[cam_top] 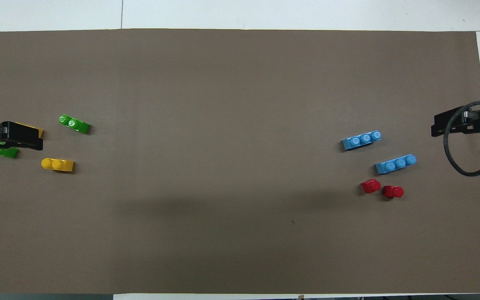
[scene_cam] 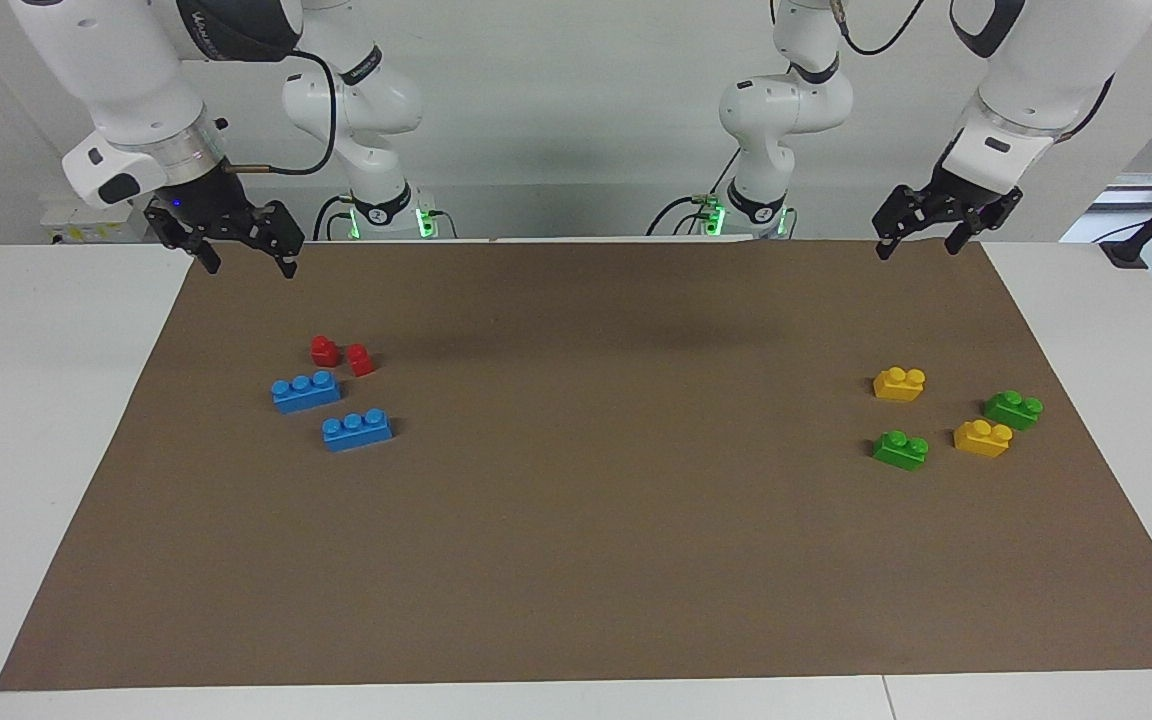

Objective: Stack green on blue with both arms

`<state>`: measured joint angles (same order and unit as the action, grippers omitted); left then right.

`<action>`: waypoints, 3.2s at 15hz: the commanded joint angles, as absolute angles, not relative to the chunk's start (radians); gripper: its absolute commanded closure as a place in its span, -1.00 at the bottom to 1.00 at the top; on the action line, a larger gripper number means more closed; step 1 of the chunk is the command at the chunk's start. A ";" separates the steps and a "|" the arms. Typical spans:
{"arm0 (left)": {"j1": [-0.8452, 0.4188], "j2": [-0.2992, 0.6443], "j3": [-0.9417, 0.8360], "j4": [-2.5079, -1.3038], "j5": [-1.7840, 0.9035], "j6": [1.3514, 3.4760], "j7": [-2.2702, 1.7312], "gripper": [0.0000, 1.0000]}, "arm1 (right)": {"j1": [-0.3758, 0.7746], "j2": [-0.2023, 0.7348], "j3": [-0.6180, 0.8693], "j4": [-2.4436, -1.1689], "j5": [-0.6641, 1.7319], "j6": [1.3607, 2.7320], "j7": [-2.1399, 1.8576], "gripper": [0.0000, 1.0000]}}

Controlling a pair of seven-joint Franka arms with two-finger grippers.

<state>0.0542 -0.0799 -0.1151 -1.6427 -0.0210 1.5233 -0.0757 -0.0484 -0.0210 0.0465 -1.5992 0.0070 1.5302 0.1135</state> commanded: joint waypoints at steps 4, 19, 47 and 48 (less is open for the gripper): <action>0.049 -0.092 -0.107 -1.643 -0.034 1.512 -0.058 -1.00 | -0.058 -0.031 0.054 -1.606 -0.011 1.522 0.092 -1.00; 0.075 -0.118 -0.097 -1.706 -0.035 1.565 -0.110 -1.00 | -0.058 -0.037 0.054 -1.617 -0.011 1.529 0.104 -1.00; 0.184 0.149 -0.095 -1.904 -0.035 2.141 -0.903 -1.00 | -0.117 0.147 0.054 -1.643 0.153 1.776 0.693 -0.98; 0.184 0.165 -0.095 -1.895 -0.035 2.148 -0.929 -1.00 | -0.117 0.161 0.054 -1.643 0.155 1.787 0.704 -0.98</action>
